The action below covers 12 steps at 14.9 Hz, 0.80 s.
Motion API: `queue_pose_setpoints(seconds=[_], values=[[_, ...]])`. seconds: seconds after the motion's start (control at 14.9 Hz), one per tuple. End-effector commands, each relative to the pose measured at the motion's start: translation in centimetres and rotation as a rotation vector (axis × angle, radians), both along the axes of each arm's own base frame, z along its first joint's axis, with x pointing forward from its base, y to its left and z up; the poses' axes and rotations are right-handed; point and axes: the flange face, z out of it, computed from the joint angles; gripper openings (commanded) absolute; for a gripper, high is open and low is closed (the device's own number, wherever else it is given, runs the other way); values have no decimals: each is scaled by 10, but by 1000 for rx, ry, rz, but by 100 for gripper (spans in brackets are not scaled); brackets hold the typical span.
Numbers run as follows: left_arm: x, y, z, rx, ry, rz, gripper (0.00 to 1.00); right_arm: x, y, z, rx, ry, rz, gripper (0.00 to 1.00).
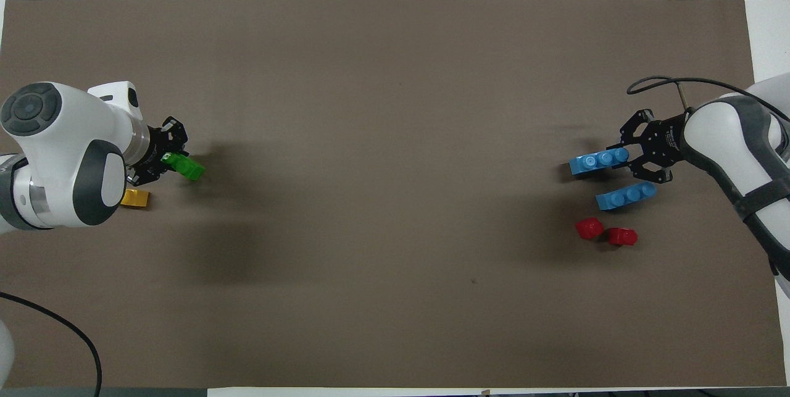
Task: Remove green block with left arm and hold with right
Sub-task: 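Release the blue brick with the right gripper while the left gripper releases green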
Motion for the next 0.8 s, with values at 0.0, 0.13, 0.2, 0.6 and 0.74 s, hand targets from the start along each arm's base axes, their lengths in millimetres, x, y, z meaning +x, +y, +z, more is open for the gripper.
queue_pose_setpoints(seconds=[0.0,0.13,0.2,0.6,0.74], values=[[-5,9,-7,-17,-43,63,0,-3,4,-9,-12,-15,12,14],[-9,14,-14,-18,-61,86,0,-2,9,-10,-5,-11,5,16],[-10,16,-16,-18,-69,94,0,-2,12,-11,-5,-10,0,16],[-12,18,-20,-18,-72,101,11,-1,31,-13,19,-7,-34,17],[-11,17,-20,-18,-69,98,100,-1,31,-13,18,-10,-35,18]])
